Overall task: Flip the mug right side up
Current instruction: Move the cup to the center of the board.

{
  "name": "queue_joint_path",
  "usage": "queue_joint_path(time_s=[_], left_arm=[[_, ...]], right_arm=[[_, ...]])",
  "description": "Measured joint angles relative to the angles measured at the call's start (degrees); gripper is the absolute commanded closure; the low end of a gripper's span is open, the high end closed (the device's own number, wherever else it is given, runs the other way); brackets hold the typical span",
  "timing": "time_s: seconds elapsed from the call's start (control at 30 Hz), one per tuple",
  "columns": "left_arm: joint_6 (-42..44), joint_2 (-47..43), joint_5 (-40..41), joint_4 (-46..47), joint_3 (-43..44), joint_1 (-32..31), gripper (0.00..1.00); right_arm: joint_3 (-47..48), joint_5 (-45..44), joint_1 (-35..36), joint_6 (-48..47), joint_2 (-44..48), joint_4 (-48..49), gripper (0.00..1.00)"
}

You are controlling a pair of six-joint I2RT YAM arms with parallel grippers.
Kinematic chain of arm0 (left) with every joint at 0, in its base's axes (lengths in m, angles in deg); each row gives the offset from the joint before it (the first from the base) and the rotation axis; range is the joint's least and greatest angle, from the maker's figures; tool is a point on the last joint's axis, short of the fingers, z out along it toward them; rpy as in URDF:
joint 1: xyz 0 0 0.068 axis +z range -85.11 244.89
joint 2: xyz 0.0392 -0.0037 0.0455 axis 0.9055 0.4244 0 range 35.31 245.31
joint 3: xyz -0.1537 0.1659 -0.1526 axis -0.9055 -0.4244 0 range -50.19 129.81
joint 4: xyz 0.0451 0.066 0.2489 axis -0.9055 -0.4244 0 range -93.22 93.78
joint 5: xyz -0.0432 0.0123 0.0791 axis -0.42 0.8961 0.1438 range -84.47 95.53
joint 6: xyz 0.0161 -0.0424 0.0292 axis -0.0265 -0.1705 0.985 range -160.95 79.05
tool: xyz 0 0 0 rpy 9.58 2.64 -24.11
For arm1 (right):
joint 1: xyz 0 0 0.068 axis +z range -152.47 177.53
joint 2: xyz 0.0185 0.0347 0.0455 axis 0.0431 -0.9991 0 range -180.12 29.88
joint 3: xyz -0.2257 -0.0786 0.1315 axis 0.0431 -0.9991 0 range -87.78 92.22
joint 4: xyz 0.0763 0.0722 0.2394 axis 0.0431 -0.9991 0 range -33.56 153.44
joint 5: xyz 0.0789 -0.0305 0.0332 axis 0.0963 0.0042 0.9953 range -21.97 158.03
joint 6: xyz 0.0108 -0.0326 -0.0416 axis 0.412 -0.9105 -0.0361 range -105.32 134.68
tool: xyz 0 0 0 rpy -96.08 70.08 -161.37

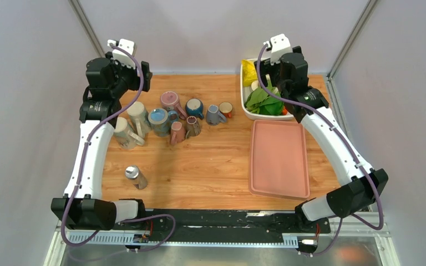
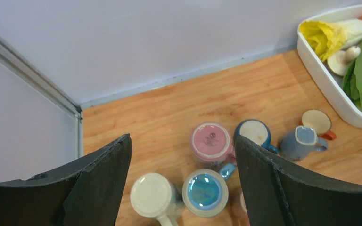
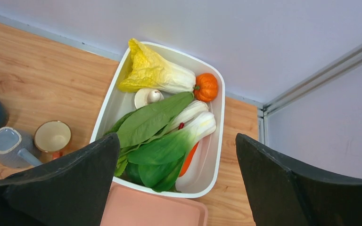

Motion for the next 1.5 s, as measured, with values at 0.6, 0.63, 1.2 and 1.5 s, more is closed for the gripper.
queue_joint_path(time_s=[0.6, 0.63, 1.2, 1.5], left_arm=[[13.7, -5.2, -14.7, -21.2, -15.2, -4.5, 0.19], [14.1, -5.1, -14.1, -22.6, -16.3, -5.0, 0.2], [7.2, 11.0, 12.8, -27.4, 2.2, -4.9, 0.18], [0.1, 11.5, 22.5, -30.1, 1.3, 1.6, 0.09]], right_arm=[[-16.9, 33.2, 0.6, -8.3, 10.7, -2.9, 0.0], [-17.5, 33.9, 0.9, -8.2, 10.2, -2.9, 0.0], [-18.5, 37.9, 1.6, -4.5, 2.4, -2.5, 0.0], [-18.6, 40.5, 1.6, -5.0, 2.4, -1.6, 0.0]])
